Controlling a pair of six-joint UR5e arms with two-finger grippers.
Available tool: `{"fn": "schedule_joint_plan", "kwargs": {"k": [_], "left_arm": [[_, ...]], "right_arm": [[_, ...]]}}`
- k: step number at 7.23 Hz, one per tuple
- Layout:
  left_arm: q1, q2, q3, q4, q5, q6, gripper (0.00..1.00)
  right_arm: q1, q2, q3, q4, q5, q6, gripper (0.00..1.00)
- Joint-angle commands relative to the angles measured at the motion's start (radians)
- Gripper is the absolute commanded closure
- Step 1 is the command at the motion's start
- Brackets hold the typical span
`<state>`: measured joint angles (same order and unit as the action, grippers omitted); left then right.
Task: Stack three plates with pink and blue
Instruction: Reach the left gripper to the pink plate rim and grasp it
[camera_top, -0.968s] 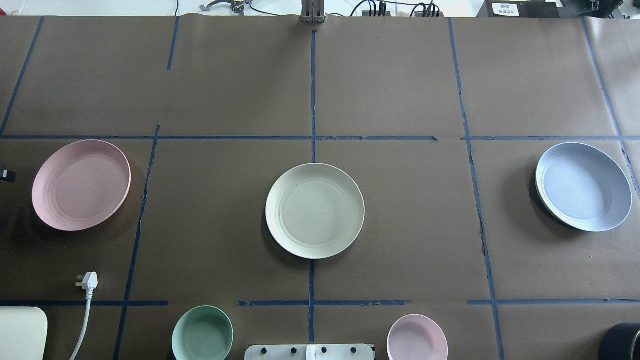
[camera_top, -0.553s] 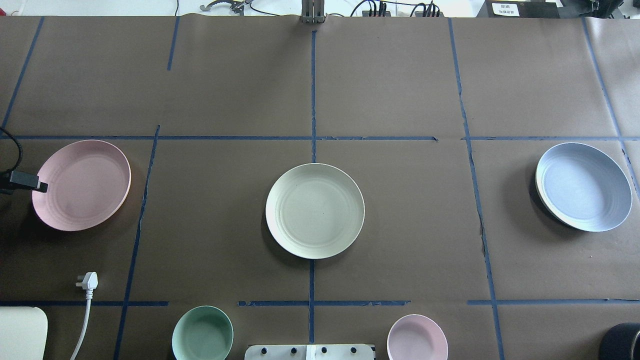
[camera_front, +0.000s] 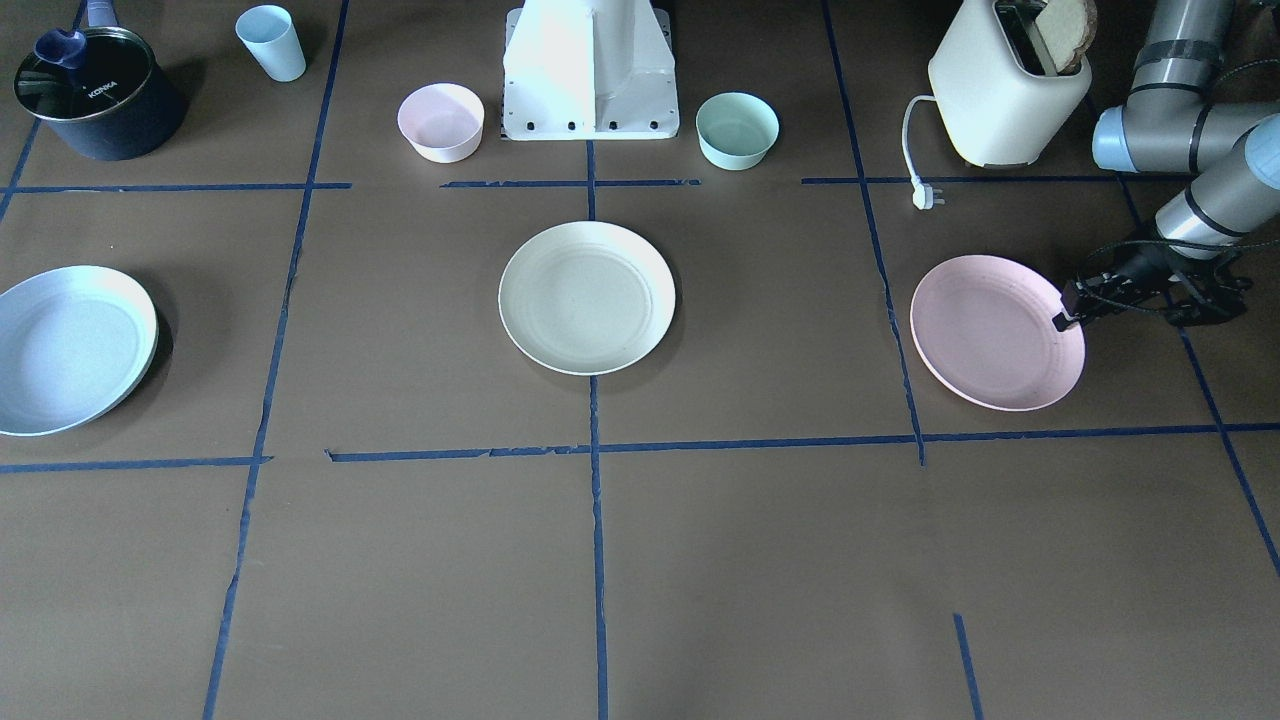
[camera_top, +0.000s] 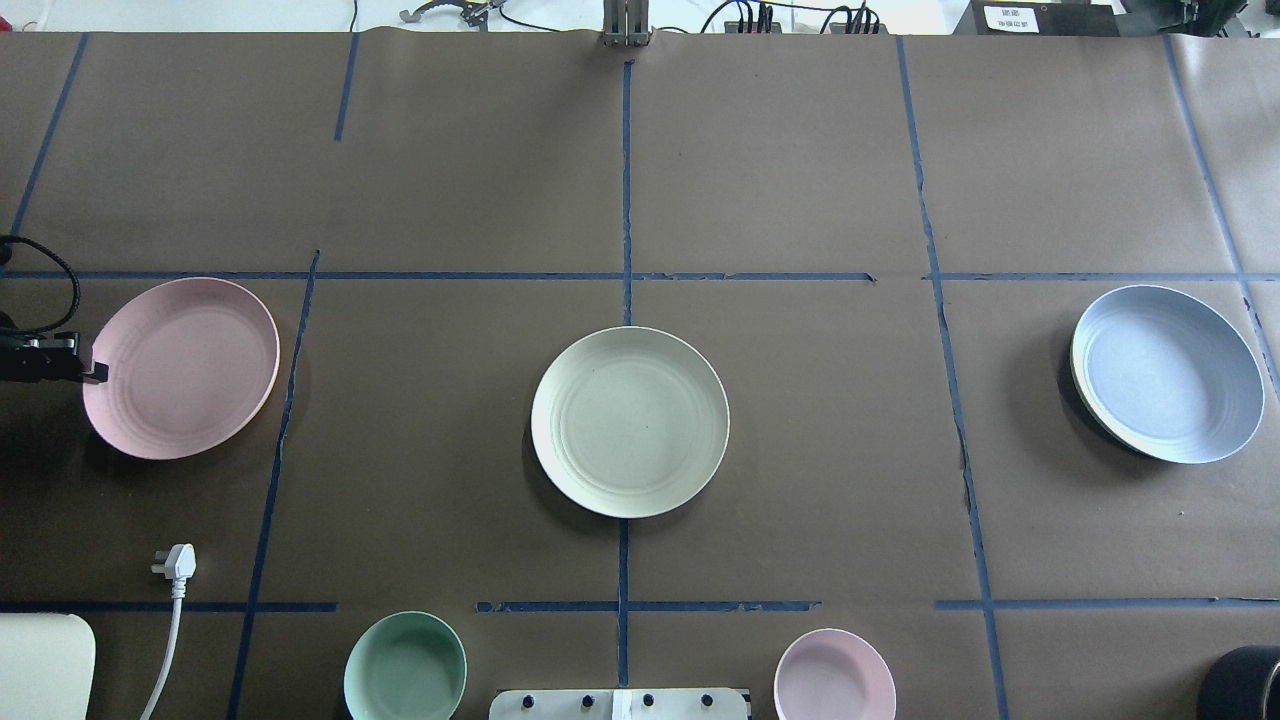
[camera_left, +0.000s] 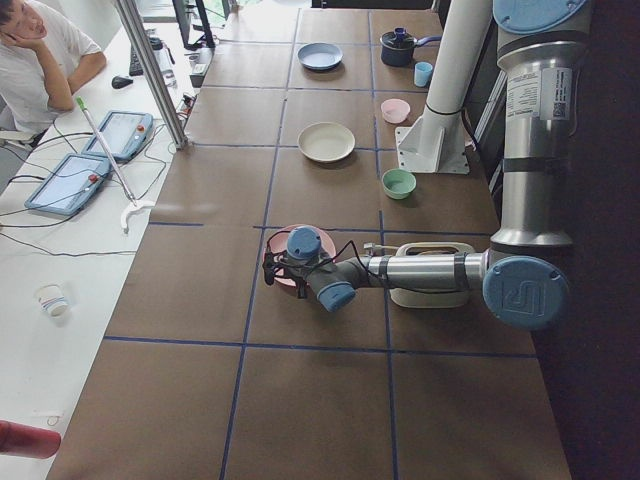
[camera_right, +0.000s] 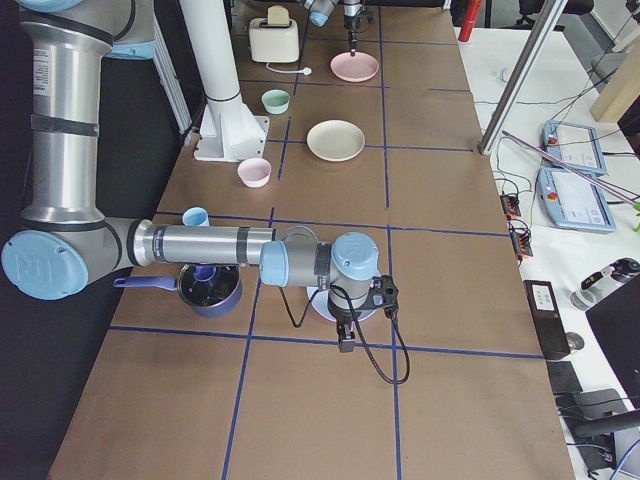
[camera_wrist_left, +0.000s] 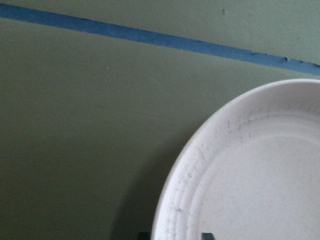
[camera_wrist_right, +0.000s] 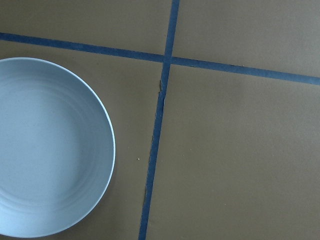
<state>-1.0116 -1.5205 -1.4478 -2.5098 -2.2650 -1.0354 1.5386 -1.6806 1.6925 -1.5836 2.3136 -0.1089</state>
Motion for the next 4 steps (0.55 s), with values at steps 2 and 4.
{"fn": "schedule_joint_plan", "kwargs": {"k": [2, 4], "left_arm": [[0.001, -0.018, -0.019, 0.003, -0.034, -0.020, 1.00], [0.001, -0.073, -0.061, 0.012, -0.116, -0.060, 1.00]], "right_arm": [[0.000, 0.001, 0.001, 0.001, 0.000, 0.000, 0.00], [0.000, 0.001, 0.001, 0.001, 0.001, 0.001, 0.00]]}}
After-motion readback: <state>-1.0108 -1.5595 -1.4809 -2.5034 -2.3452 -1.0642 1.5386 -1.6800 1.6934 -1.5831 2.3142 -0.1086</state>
